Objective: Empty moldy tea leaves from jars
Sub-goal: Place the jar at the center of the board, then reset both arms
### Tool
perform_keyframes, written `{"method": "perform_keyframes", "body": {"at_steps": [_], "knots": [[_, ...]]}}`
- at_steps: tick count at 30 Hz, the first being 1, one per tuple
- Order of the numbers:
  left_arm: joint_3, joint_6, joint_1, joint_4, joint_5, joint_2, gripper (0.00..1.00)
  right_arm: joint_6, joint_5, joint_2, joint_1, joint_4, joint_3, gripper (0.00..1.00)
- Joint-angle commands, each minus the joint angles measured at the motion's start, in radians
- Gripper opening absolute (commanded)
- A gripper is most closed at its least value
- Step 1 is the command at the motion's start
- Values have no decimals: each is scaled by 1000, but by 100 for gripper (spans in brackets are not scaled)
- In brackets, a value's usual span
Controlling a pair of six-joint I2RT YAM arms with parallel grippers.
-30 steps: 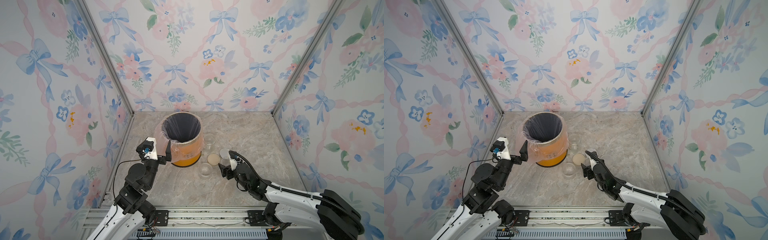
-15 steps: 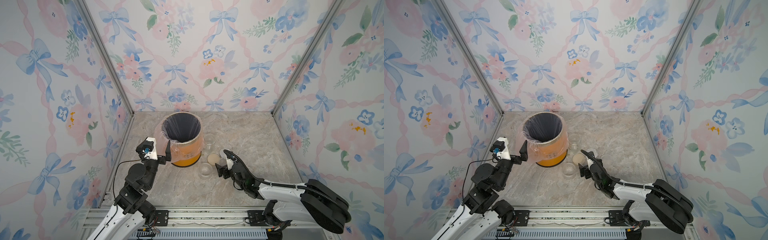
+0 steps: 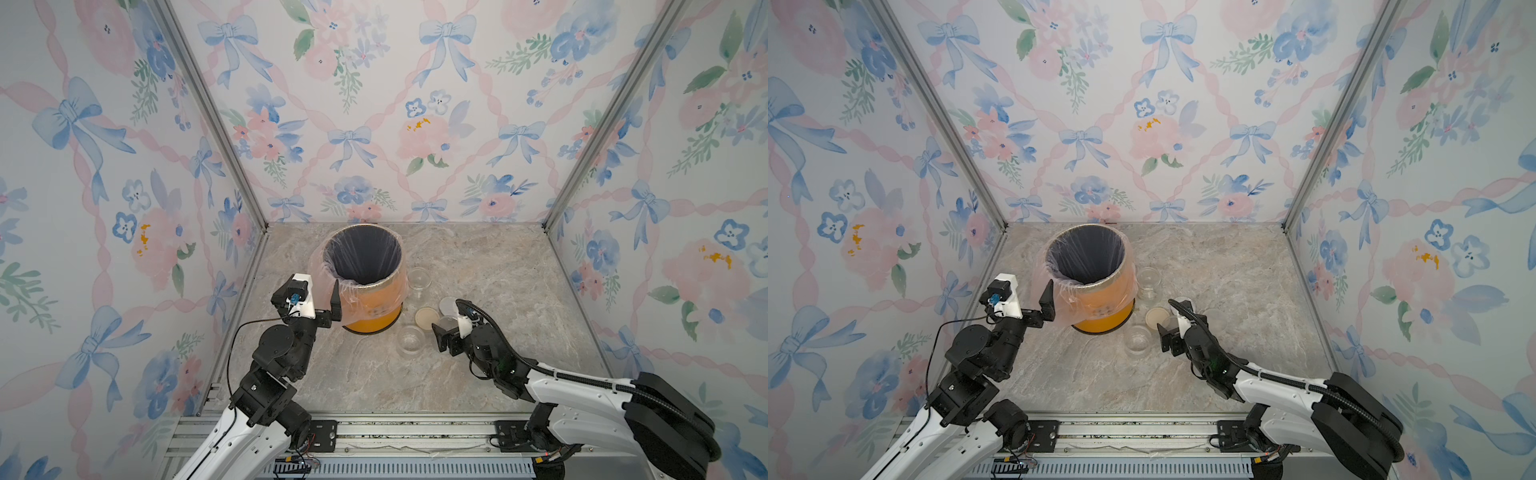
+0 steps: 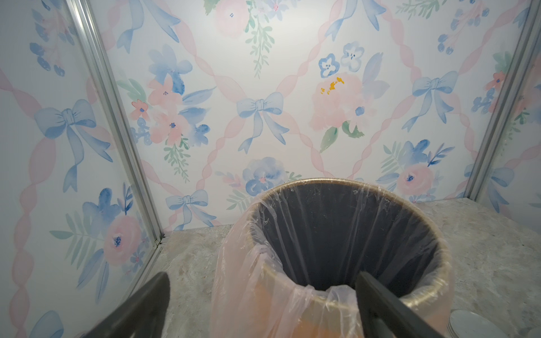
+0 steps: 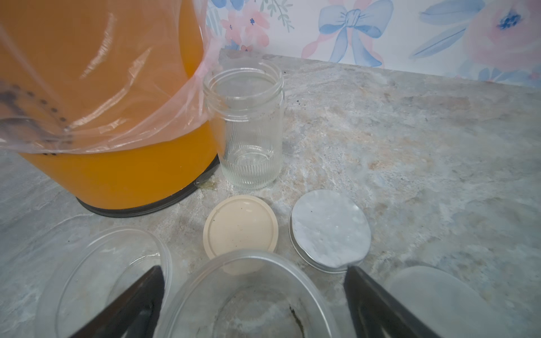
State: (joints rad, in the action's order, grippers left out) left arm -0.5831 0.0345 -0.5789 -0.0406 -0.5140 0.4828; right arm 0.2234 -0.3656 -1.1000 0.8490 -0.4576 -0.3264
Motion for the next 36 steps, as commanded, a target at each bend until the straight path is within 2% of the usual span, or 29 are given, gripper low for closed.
{"method": "perform_keyframes", "body": {"at_steps": [1, 7, 11, 17, 20, 24, 28, 31, 34, 36], "knots": [[-61, 5, 12, 60, -49, 20, 98, 14, 8, 114, -33, 170, -69, 97], [-132, -87, 61, 194, -83, 59, 98, 40, 9, 346, -134, 442, -161, 97], [-192, -174, 146, 253, -27, 74, 98, 58, 28, 454, -239, 558, -219, 96], [-252, -261, 324, 332, 90, 220, 98, 95, 48, 457, -441, 689, -278, 96], [-245, -306, 377, 332, 113, 287, 98, 114, 73, 426, -538, 713, -276, 96], [-192, -378, 467, 319, 61, 342, 98, 152, 49, 422, -627, 683, -221, 96], [-114, -387, 503, 255, 30, 351, 98, 158, 21, 460, -684, 579, -122, 97], [-59, -356, 516, 180, 26, 355, 99, 117, -1, 489, -705, 482, -48, 97], [49, -265, 521, 6, 74, 368, 98, 81, 5, 520, -719, 377, 23, 96], [113, -246, 535, -97, 103, 403, 98, 58, -3, 542, -726, 300, 77, 96]]}}
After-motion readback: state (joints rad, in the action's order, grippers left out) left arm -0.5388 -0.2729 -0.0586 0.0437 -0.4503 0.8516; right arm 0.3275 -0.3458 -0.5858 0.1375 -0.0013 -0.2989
